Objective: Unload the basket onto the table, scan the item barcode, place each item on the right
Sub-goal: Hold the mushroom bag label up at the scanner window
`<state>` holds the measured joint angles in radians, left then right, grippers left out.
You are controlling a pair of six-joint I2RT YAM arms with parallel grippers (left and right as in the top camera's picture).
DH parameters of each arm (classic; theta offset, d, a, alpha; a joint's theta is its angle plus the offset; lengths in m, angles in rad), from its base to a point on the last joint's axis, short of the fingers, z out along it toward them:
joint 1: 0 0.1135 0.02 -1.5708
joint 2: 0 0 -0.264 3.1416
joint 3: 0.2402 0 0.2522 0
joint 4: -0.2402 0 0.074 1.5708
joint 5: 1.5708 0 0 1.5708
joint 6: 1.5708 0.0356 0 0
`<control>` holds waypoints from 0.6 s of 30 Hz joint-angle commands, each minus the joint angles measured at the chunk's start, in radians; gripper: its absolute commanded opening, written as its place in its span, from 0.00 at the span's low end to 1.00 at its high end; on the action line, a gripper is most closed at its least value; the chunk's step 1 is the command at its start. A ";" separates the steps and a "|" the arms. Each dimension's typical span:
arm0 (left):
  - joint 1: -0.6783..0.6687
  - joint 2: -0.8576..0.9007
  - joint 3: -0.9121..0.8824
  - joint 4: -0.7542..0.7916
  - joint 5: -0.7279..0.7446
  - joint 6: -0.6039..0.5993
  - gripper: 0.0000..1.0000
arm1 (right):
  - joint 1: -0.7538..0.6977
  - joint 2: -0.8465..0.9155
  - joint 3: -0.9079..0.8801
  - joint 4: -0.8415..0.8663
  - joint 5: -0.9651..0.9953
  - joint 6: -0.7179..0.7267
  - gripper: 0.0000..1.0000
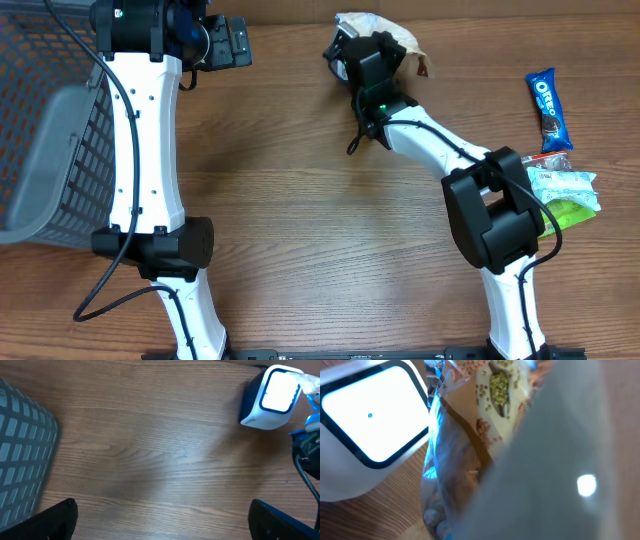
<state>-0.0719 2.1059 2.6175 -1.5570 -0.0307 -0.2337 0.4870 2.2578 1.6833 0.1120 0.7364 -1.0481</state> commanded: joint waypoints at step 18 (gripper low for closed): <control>0.000 0.000 0.011 -0.002 -0.002 0.001 1.00 | -0.019 0.044 0.019 0.236 0.017 -0.190 0.04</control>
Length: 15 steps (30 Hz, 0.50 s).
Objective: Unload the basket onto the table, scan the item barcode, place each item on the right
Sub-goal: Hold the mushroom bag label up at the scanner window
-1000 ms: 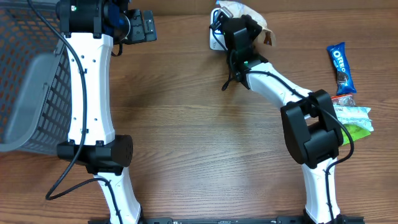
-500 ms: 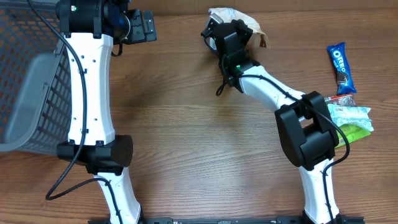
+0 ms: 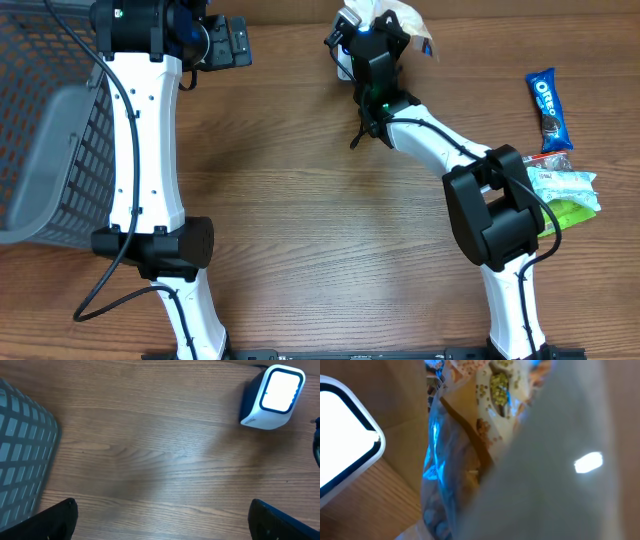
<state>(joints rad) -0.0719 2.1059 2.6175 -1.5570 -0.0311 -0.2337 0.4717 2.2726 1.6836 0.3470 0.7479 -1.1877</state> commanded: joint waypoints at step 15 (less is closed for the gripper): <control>0.000 0.000 0.011 -0.002 -0.002 0.001 1.00 | -0.037 0.031 0.018 -0.051 -0.016 0.013 0.04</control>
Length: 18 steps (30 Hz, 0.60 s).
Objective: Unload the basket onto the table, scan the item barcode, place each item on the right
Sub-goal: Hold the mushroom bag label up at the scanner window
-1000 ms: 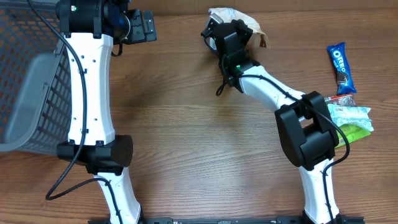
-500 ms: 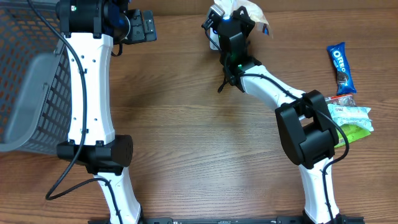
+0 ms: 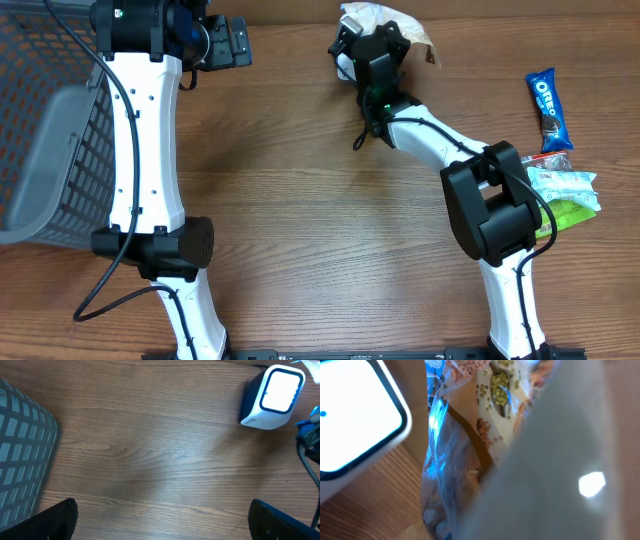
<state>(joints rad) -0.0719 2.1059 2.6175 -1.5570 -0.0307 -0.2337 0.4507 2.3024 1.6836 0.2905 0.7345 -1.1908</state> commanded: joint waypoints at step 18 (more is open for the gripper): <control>0.000 0.000 0.011 -0.002 -0.002 0.001 1.00 | -0.027 0.035 0.018 -0.023 -0.038 0.016 0.04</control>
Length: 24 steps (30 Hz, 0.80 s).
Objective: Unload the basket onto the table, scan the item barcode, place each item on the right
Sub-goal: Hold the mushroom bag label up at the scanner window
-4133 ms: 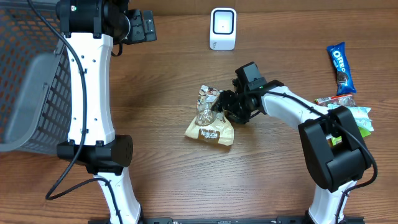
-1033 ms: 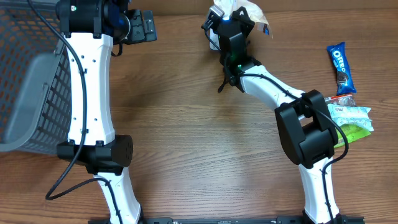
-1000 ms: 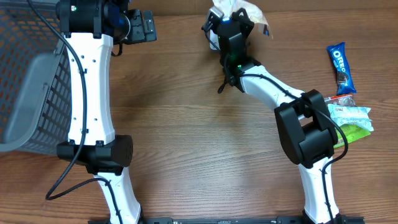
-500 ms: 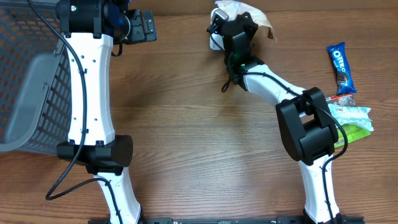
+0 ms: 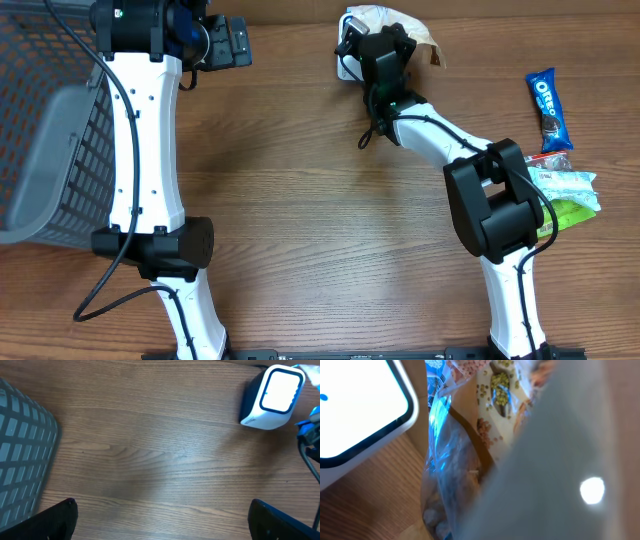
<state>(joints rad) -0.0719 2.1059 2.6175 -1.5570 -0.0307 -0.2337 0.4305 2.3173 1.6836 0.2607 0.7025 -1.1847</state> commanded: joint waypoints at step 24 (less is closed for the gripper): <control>0.000 0.000 0.011 -0.002 -0.002 0.001 1.00 | 0.029 0.047 0.018 0.001 0.076 0.002 0.04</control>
<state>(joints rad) -0.0719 2.1059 2.6175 -1.5570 -0.0311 -0.2337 0.4515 2.3505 1.6836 0.2462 0.7502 -1.1858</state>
